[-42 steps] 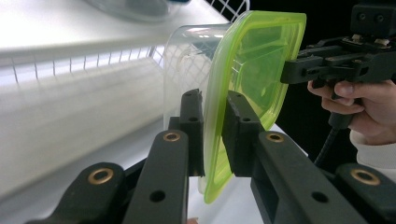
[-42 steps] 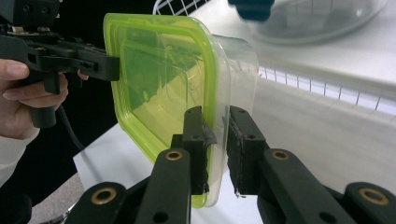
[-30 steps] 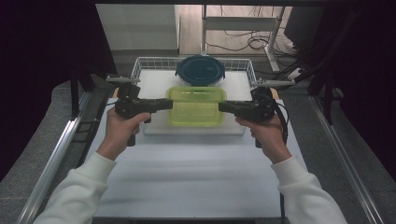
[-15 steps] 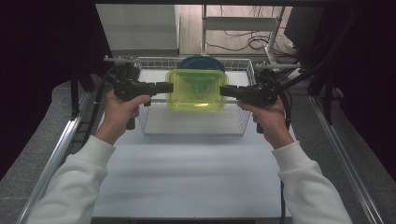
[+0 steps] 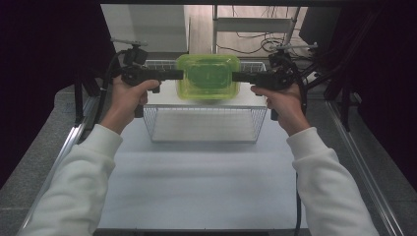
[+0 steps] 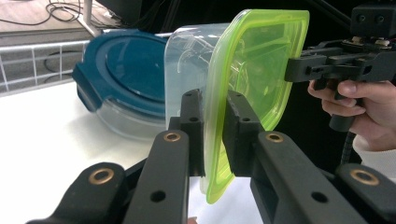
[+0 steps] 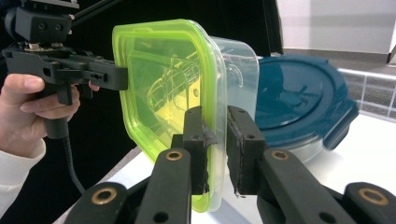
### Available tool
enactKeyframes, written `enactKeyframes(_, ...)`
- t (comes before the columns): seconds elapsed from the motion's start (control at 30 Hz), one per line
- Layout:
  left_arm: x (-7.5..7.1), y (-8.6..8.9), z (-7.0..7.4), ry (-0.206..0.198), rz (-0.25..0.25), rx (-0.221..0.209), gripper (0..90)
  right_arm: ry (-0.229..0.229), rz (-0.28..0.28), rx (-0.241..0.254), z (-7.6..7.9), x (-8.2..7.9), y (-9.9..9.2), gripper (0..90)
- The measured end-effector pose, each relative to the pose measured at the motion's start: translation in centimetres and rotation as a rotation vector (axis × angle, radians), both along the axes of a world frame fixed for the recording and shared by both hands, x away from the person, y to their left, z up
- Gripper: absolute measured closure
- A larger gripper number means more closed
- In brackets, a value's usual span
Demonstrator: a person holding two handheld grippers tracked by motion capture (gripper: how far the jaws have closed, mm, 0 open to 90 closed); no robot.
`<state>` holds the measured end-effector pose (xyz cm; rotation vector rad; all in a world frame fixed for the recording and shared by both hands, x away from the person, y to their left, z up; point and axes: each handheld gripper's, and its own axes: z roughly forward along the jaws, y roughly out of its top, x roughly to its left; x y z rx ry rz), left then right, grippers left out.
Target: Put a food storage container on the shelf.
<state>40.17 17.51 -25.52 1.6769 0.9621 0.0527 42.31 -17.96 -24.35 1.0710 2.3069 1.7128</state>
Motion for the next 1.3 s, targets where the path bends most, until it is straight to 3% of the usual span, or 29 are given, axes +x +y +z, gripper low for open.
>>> enactKeyframes(0.27, 2.0, 0.0, 1.1, 0.013, -0.009, -0.022, 80.2, -0.001, -0.019, 0.01, 1.4, 1.4, -0.1, 78.0)
enactKeyframes(0.43, 3.4, -0.3, 1.7, 0.027, -0.001, -0.015, 80.2, 0.026, -0.03, 0.019, 1.7, 2.5, -0.3, 78.0)
enactKeyframes(0.67, 5.6, -0.6, 0.9, 0.089, 0.007, -0.003, 80.4, 0.125, -0.06, 0.015, 1.0, 4.8, -0.4, 78.2)
enactKeyframes(0.8, 6.6, -0.9, 0.1, 0.125, 0.026, -0.007, 80.5, 0.157, -0.08, 0.006, 0.3, 5.9, -0.3, 78.4)
enactKeyframes(0.93, 7.1, -0.8, 0.0, 0.139, 0.031, -0.028, 80.3, 0.188, -0.082, 0.028, -0.1, 6.5, -0.4, 78.1)
enactKeyframes(1.13, 8.2, -0.7, -0.3, 0.194, 0.056, -0.076, 79.4, 0.238, -0.1, 0.065, -0.4, 7.7, -0.5, 77.6)
enactKeyframes(1.3, 9.4, -0.7, -0.7, 0.221, 0.067, -0.089, 77.4, 0.282, -0.12, 0.074, -0.6, 8.8, -0.3, 75.8)
